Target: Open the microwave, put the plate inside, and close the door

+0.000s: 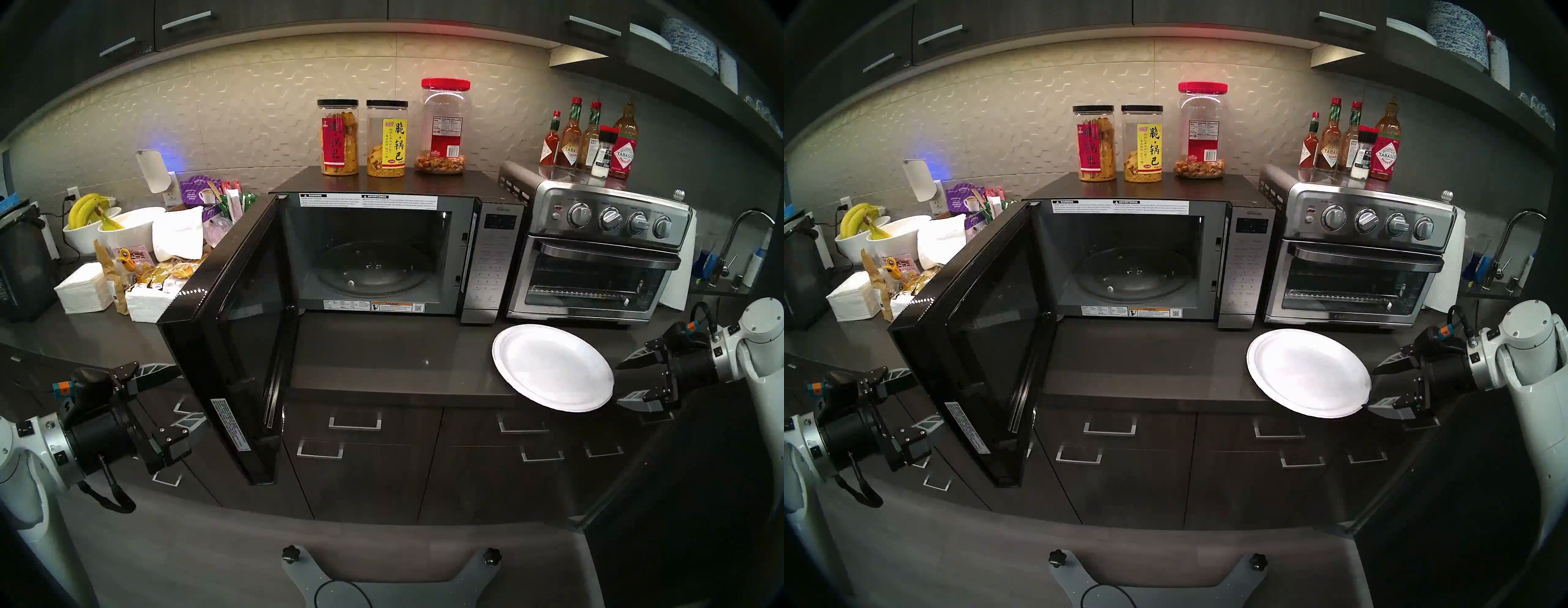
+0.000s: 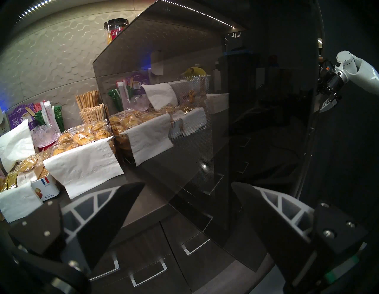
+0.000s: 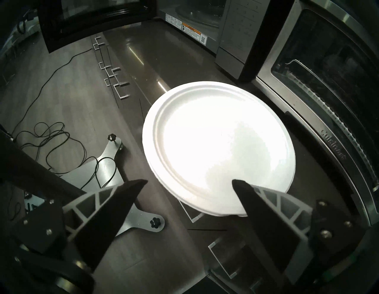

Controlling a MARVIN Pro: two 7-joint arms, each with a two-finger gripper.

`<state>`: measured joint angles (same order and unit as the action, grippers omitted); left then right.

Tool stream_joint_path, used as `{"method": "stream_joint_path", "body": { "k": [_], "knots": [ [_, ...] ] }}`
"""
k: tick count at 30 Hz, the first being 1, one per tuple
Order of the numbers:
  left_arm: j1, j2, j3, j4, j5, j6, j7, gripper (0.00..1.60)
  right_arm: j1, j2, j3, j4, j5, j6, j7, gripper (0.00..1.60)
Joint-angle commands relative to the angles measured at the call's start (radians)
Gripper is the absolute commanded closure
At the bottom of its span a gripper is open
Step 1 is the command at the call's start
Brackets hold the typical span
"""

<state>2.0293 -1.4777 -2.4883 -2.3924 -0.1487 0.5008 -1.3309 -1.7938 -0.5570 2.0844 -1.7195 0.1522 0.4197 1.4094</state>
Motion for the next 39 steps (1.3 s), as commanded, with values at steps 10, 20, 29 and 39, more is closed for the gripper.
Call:
{"method": "stream_joint_path", "body": {
  "k": [10,20,29,39],
  "knots": [
    [0.003,0.003,0.0,-0.009,-0.003,0.002,-0.007,0.0,-0.026,-0.034,-0.005,-0.069,-0.03,-0.014,0.001,0.0],
    [0.003,0.003,0.0,-0.009,-0.004,0.002,-0.007,0.0,-0.05,-0.034,0.023,-0.083,-0.048,-0.02,0.027,0.0],
    [0.003,0.003,0.0,-0.009,-0.004,0.002,-0.007,0.0,-0.07,-0.048,0.019,-0.116,-0.065,-0.028,0.015,0.0],
    [0.003,0.003,0.0,-0.009,-0.004,0.002,-0.007,0.0,-0.107,-0.086,0.05,-0.16,-0.091,-0.058,0.001,0.0]
  ]
}}
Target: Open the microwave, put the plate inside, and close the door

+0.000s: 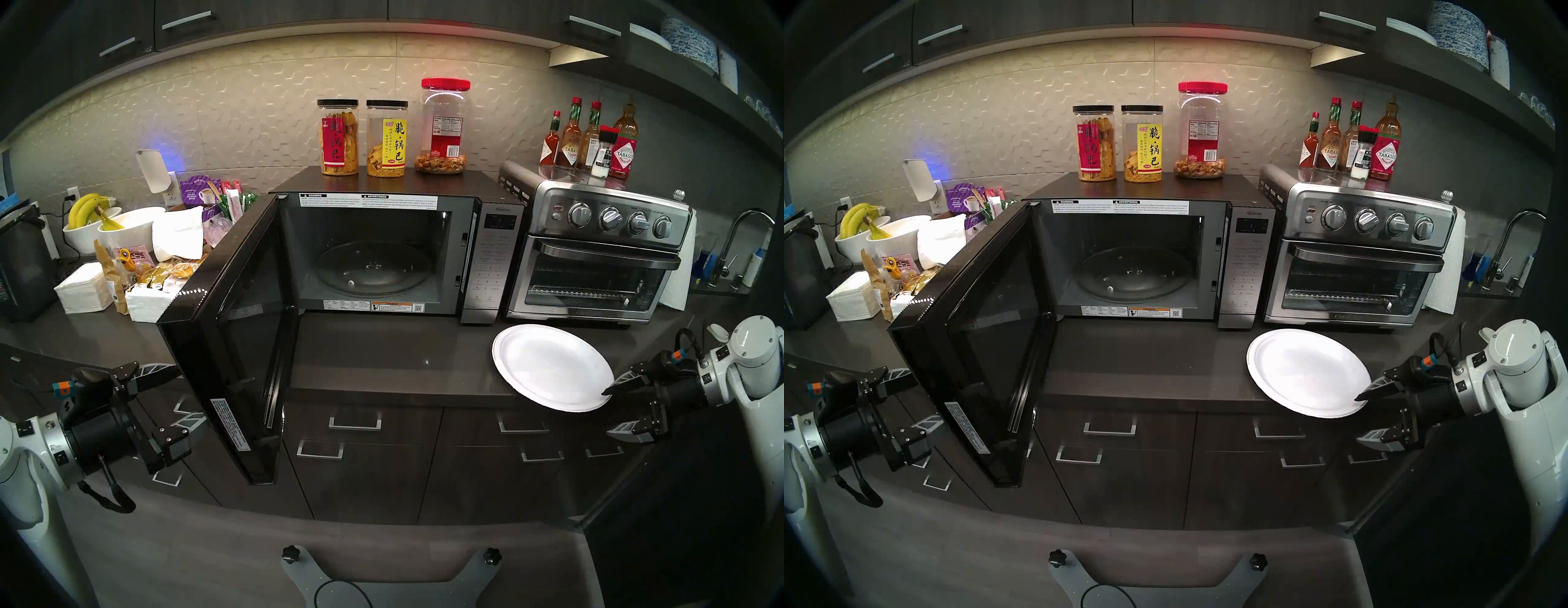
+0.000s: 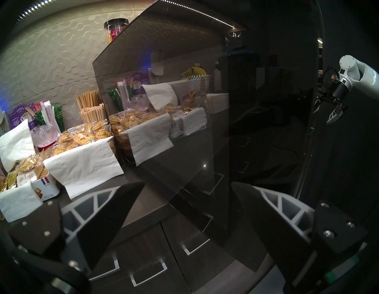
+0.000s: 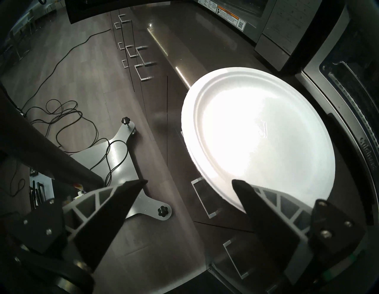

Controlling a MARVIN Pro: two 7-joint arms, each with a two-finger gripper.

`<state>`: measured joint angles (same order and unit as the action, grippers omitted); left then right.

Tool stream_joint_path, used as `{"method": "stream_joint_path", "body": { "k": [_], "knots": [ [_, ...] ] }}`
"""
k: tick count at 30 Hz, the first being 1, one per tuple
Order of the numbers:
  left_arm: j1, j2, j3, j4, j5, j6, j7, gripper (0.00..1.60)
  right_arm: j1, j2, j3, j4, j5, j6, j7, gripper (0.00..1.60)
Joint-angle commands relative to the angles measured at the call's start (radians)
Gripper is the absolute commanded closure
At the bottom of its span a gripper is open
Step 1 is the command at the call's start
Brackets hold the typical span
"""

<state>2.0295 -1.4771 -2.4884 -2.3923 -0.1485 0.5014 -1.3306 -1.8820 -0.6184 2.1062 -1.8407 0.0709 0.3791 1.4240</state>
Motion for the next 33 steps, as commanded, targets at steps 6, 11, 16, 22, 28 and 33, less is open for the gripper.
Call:
{"method": "stream_joint_path", "body": {
  "k": [6,11,16,22,28,33],
  "knots": [
    [0.003,0.003,0.0,-0.009,-0.004,0.002,-0.007,0.0,-0.027,-0.038,0.032,-0.057,-0.019,-0.021,-0.017,0.0],
    [0.003,0.003,0.0,-0.009,-0.004,0.002,-0.007,0.0,-0.028,-0.036,0.028,-0.064,-0.027,-0.017,-0.016,0.0],
    [0.003,0.003,0.0,-0.009,-0.004,0.002,-0.007,0.0,-0.028,-0.037,0.025,-0.066,-0.033,-0.016,-0.019,0.0],
    [0.003,0.003,0.0,-0.009,-0.004,0.002,-0.007,0.0,-0.028,-0.041,0.012,-0.067,-0.044,-0.022,-0.029,0.0],
    [0.003,0.003,0.0,-0.009,-0.004,0.002,-0.007,0.0,-0.022,-0.054,-0.001,-0.08,-0.054,-0.025,-0.057,0.0],
    [0.003,0.003,0.0,-0.009,-0.004,0.002,-0.007,0.0,-0.013,-0.058,-0.018,-0.088,-0.06,-0.02,-0.075,0.0]
  ]
}}
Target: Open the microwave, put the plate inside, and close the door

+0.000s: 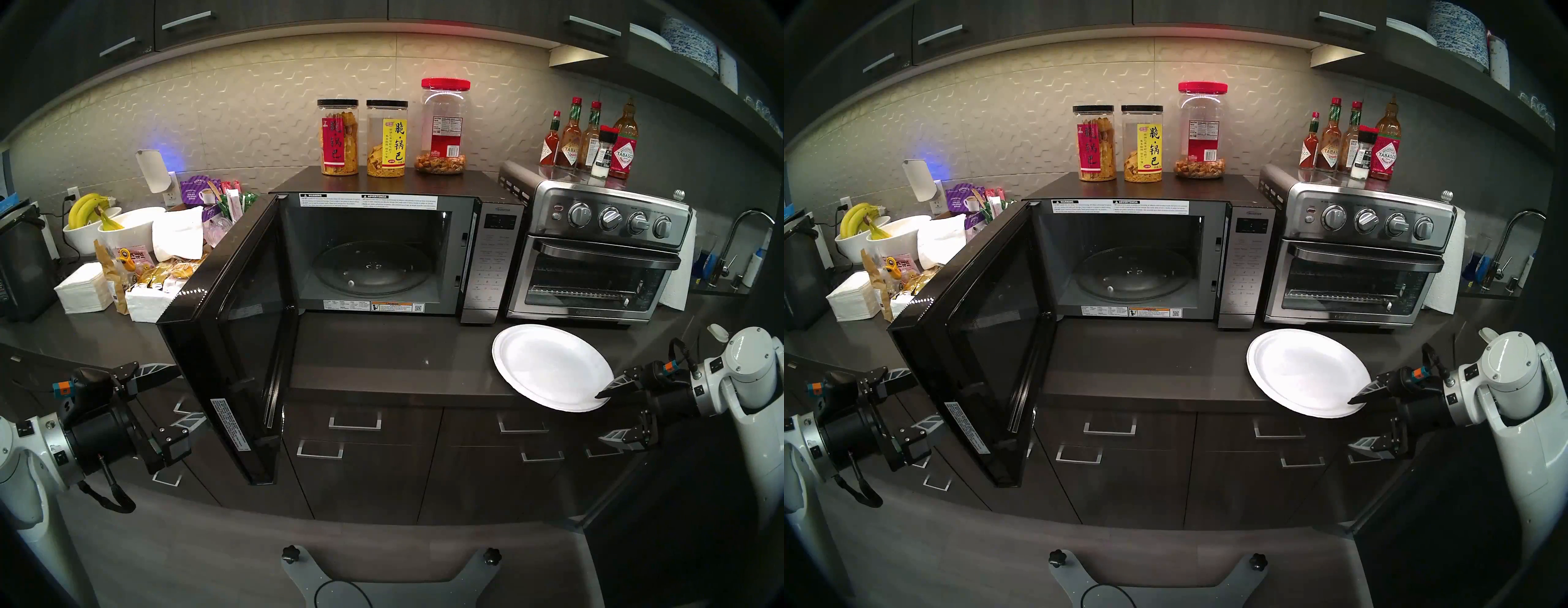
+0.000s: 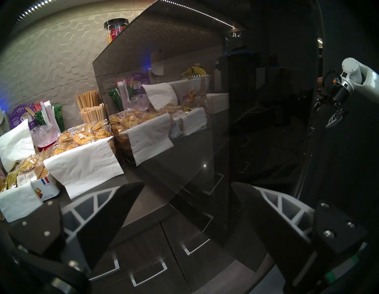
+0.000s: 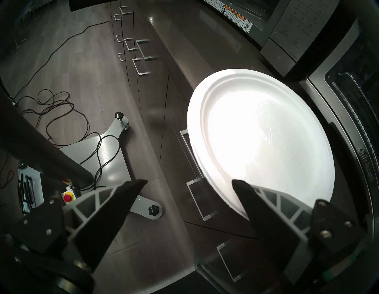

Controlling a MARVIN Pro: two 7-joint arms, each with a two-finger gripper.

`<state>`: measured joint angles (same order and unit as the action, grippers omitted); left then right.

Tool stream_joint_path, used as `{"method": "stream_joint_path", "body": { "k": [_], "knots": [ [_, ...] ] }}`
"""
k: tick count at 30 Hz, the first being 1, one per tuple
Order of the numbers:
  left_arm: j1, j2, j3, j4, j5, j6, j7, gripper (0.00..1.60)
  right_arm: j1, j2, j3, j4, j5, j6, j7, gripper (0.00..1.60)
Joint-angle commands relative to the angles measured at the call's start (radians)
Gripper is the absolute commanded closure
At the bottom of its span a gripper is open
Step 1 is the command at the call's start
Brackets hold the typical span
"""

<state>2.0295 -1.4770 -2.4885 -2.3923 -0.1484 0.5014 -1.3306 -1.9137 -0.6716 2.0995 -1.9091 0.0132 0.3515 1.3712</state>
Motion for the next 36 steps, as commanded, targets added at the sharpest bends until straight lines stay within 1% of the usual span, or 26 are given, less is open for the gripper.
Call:
{"method": "stream_joint_path", "body": {
  "k": [1,6,12,21,36],
  "knots": [
    [0.003,0.003,0.0,-0.009,-0.004,0.002,-0.007,0.0,0.02,-0.006,-0.016,-0.022,-0.004,0.009,-0.027,0.0],
    [0.003,0.003,0.0,-0.009,-0.004,0.002,-0.007,0.0,0.039,-0.013,-0.049,-0.025,-0.018,0.014,-0.061,0.0],
    [0.003,0.002,0.0,-0.009,-0.004,0.002,-0.007,0.0,0.053,-0.018,-0.066,-0.025,-0.029,0.019,-0.083,0.0],
    [0.003,0.002,0.0,-0.009,-0.004,0.002,-0.007,0.0,0.058,-0.034,-0.074,-0.034,-0.046,0.018,-0.114,0.0],
    [0.003,0.003,0.0,-0.009,-0.004,0.002,-0.007,0.0,0.051,-0.044,-0.082,-0.047,-0.062,0.015,-0.121,0.0]
  ]
}}
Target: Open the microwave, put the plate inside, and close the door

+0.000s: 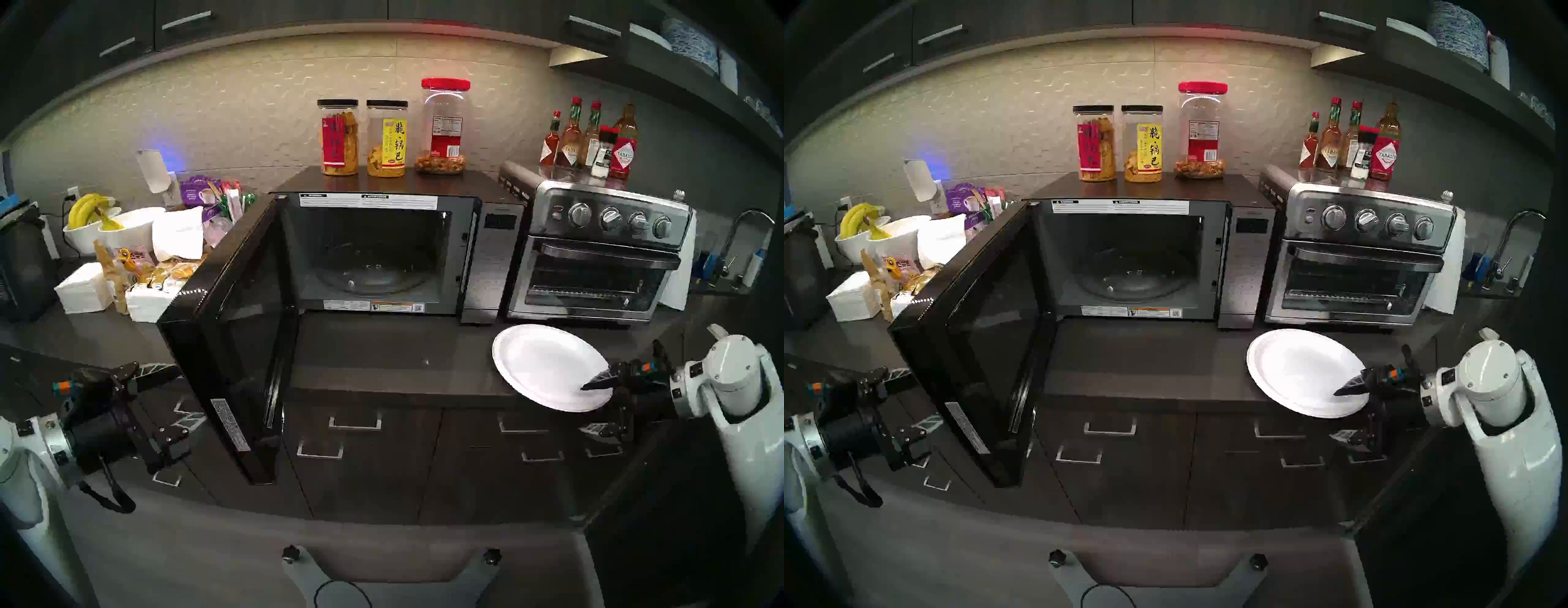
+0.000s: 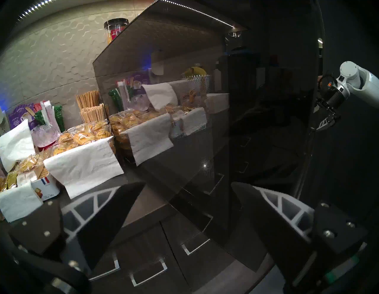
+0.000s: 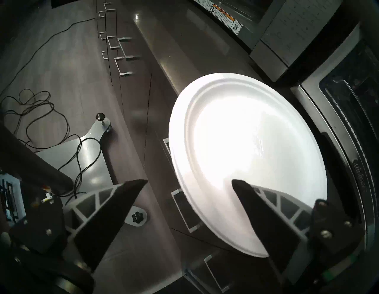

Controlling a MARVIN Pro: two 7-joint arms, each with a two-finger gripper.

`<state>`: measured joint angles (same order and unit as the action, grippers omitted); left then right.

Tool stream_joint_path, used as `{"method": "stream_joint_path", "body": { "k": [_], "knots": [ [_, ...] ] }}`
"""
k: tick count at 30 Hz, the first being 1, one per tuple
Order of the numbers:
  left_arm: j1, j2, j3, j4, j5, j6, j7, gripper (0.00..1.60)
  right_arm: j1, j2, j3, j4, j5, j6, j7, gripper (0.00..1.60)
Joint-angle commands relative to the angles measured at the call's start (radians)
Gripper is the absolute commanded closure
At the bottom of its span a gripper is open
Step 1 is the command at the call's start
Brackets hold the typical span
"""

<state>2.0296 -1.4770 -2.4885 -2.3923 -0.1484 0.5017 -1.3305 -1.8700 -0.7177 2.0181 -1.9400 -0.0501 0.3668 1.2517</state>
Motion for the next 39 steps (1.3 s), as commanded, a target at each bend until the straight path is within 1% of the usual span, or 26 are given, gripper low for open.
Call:
{"method": "stream_joint_path", "body": {
  "k": [1,7,15,33,39],
  "knots": [
    [0.003,0.003,0.0,-0.009,-0.004,0.002,-0.007,0.0,0.007,0.003,-0.001,-0.016,0.001,0.0,-0.001,0.0],
    [0.003,0.003,0.0,-0.009,-0.004,0.002,-0.007,0.0,0.006,0.003,-0.015,-0.015,-0.007,0.003,-0.001,0.0],
    [0.003,0.003,0.0,-0.009,-0.004,0.002,-0.007,0.0,0.002,-0.001,-0.015,-0.019,-0.012,-0.001,0.0,0.0],
    [0.003,0.003,0.0,-0.009,-0.004,0.002,-0.007,0.0,0.022,-0.008,-0.064,-0.019,-0.038,0.007,-0.042,0.0],
    [0.003,0.003,0.0,-0.009,-0.004,0.002,-0.007,0.0,0.026,-0.012,-0.071,-0.02,-0.042,0.008,-0.055,0.0]
  ]
}}
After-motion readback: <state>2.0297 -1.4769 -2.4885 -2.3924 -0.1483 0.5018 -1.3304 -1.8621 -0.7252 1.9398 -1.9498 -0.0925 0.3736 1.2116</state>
